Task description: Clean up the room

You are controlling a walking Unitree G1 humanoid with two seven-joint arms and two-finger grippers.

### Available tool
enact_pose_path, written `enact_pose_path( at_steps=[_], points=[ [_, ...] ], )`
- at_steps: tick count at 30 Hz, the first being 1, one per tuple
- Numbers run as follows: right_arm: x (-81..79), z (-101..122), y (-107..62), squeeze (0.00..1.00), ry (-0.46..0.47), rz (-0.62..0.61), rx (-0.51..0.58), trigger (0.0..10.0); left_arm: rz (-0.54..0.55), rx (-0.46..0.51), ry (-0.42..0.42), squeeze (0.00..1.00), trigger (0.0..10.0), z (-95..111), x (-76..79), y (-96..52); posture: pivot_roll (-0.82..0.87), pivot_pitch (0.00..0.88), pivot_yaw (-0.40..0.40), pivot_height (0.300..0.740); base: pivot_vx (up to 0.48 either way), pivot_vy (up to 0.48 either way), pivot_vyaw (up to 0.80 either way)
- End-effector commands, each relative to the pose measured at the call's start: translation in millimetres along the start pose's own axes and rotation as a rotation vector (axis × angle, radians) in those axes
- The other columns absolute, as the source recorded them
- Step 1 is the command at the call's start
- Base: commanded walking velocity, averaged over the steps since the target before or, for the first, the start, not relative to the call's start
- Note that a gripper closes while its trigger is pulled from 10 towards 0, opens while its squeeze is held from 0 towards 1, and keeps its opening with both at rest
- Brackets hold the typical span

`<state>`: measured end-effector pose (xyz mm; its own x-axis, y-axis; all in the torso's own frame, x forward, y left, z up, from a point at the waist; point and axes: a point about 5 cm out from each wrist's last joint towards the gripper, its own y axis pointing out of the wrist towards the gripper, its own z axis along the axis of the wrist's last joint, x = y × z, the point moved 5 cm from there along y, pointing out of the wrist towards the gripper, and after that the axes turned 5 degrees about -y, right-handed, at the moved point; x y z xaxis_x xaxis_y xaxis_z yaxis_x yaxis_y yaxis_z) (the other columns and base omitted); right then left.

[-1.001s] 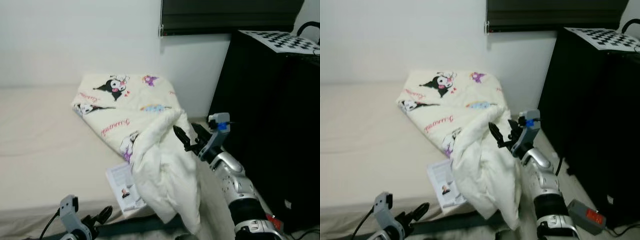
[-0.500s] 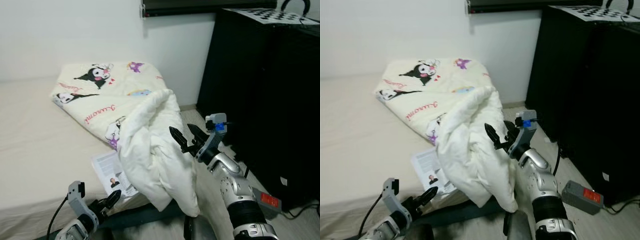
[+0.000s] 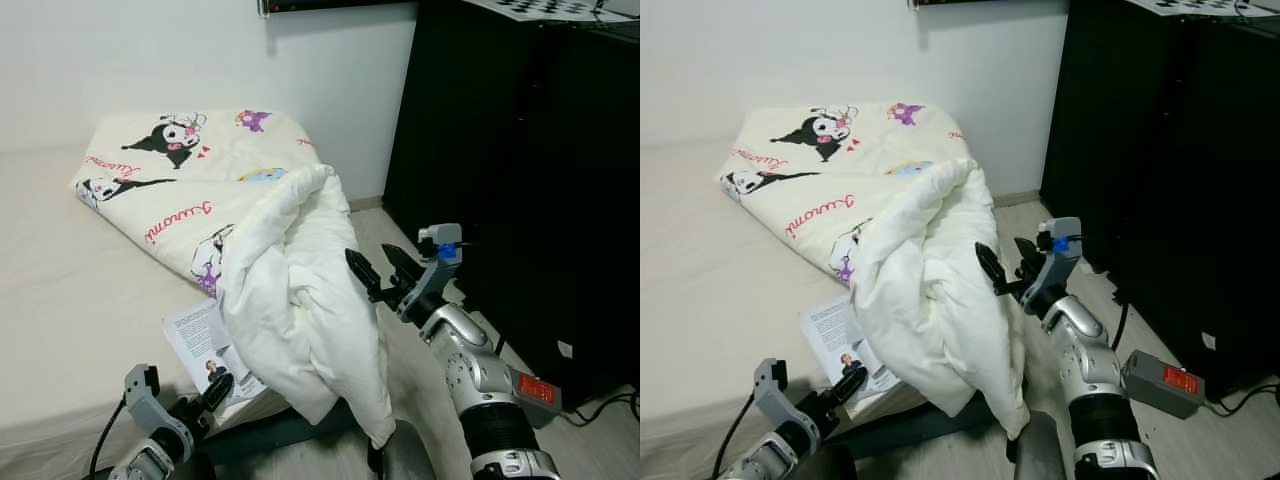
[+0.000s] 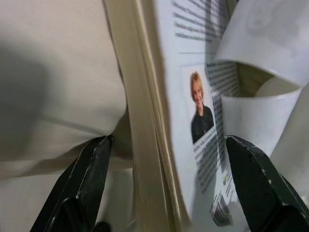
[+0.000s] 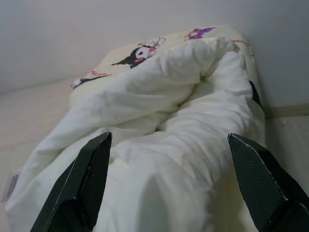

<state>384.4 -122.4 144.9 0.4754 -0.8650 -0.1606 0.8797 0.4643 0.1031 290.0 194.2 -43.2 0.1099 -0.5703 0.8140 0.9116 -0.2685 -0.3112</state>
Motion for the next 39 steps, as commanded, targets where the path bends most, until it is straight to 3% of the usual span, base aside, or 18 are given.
enact_pose_path(
  at_steps=[1,2,4,5,6,7,8,14,19,23,25,28,35,37,38,39],
  points=[
    [0.3,-2,-2.7,0.00,0.012,-0.010,0.001,10.0,-0.033,-0.009,-0.042,0.00,10.0,0,5.4,2.5,-0.12,0.026,-0.016,0.475,0.000,0.000,0.00],
    [0.9,-2,-3.3,0.00,0.010,-0.015,-0.003,10.0,-0.128,-0.053,-0.119,0.00,10.0,-10,18.6,4.9,-0.13,0.027,-0.017,0.475,0.000,0.000,0.00],
    [1.5,-2,-3.6,0.00,0.008,-0.018,-0.004,10.0,-0.163,-0.065,-0.137,0.00,10.0,-13,23.5,5.4,-0.13,0.027,-0.016,0.475,0.000,0.000,0.00],
    [2.4,-2,-4.1,0.00,0.007,-0.022,-0.006,10.0,-0.193,-0.076,-0.145,0.00,7.4,-16,27.6,5.6,-0.13,0.027,-0.016,0.475,0.000,0.000,0.00],
    [3.3,-2,-4.6,0.00,0.006,-0.026,-0.006,10.0,-0.214,-0.083,-0.142,0.00,1.0,-17,30.8,6.2,-0.13,0.028,-0.015,0.475,0.000,0.000,0.00],
    [3.3,-2,-4.6,0.00,0.006,-0.026,-0.006,10.0,-0.214,-0.083,-0.142,0.00,1.0,-17,30.8,6.2,-0.13,0.028,-0.015,0.475,0.000,0.000,0.00],
    [3.9,-2,-5.0,0.00,0.006,-0.029,-0.007,10.0,-0.227,-0.087,-0.140,0.00,0.0,-18,33.0,6.5,-0.13,0.028,-0.015,0.475,0.000,0.000,0.00],
    [7.4,-1,-5.2,0.00,0.003,-0.046,-0.006,10.0,-0.249,-0.084,-0.134,0.00,0.0,-16,37.4,8.1,-0.13,0.027,-0.017,0.475,0.000,0.000,0.00],
    [10.1,1,-4.3,0.00,0.013,-0.058,0.004,10.0,-0.220,-0.030,-0.110,0.00,0.0,1,32.6,7.8,-0.13,0.024,-0.018,0.475,0.000,0.000,0.00],
    [11.8,-11,-5.4,0.00,0.094,-0.062,-0.035,10.0,-0.180,0.070,-0.042,0.00,0.0,36,23.7,2.4,-0.12,0.022,-0.018,0.475,0.000,0.000,0.00],
    [10.6,-14,-5.6,0.00,0.110,-0.055,-0.049,10.0,-0.173,0.092,-0.029,0.00,0.0,43,22.4,1.1,-0.12,0.023,-0.018,0.475,0.000,0.000,0.00],
    [3.4,-29,-5.1,0.00,0.152,-0.034,-0.107,10.0,-0.161,0.202,0.023,0.00,0.0,82,21.2,-6.7,-0.11,0.025,-0.020,0.475,0.000,0.000,0.00],
    [-0.4,-34,-3.9,0.00,0.168,-0.028,-0.115,10.0,-0.164,0.259,0.065,0.00,0.1,104,22.9,-12.6,-0.09,0.021,-0.019,0.475,0.000,0.000,0.00],
    [-3.5,-37,-1.3,0.00,0.167,-0.021,-0.127,10.0,-0.200,0.312,0.125,0.00,0.4,124,35.5,-14.3,-0.08,0.010,-0.028,0.475,0.000,0.000,0.00],
    [-3.5,-37,-1.3,0.00,0.167,-0.021,-0.127,10.0,-0.200,0.312,0.125,0.00,0.4,124,35.5,-14.3,-0.08,0.010,-0.028,0.475,0.000,0.000,0.00],
    [-4.9,-38,0.6,0.00,0.163,-0.013,-0.136,10.0,-0.236,0.346,0.153,0.00,0.2,134,49.0,-11.7,-0.08,0.003,-0.034,0.475,0.000,0.000,0.00]
  ],
)
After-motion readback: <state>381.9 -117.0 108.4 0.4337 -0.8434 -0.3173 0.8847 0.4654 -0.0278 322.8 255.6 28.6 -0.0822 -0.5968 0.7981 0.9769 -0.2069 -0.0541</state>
